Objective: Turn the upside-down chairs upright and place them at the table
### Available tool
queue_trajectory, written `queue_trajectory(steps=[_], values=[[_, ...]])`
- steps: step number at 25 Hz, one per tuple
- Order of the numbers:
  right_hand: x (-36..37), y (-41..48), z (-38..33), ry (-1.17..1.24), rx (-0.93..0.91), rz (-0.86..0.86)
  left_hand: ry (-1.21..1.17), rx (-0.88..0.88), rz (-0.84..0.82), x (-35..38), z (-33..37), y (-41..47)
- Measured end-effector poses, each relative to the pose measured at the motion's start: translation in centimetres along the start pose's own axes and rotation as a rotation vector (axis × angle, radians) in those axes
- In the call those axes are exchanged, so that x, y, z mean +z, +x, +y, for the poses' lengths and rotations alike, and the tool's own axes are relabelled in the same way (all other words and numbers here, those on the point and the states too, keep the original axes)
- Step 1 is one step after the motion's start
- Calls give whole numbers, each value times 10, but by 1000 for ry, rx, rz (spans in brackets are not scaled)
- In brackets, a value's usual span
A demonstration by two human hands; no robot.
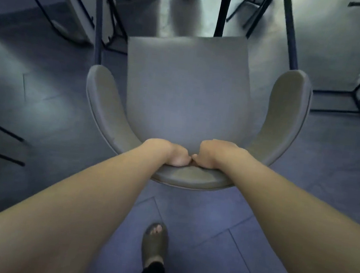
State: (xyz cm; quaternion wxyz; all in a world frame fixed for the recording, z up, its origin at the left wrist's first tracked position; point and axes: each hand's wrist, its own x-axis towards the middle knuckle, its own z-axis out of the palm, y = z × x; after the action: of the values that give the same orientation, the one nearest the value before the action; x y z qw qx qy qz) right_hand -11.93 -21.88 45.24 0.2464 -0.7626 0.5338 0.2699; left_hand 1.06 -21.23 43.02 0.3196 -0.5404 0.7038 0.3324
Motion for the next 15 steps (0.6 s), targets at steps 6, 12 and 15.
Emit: queue_trajectory(steps=[6,12,15], values=[[-112,49,10,83,72,126,41,-18,44,-121,-49,20],[-150,55,7,-1,50,331,63,-26,341,-171,-67,-18],[-138,40,5,-46,51,442,326,46,672,-137,-60,-36]])
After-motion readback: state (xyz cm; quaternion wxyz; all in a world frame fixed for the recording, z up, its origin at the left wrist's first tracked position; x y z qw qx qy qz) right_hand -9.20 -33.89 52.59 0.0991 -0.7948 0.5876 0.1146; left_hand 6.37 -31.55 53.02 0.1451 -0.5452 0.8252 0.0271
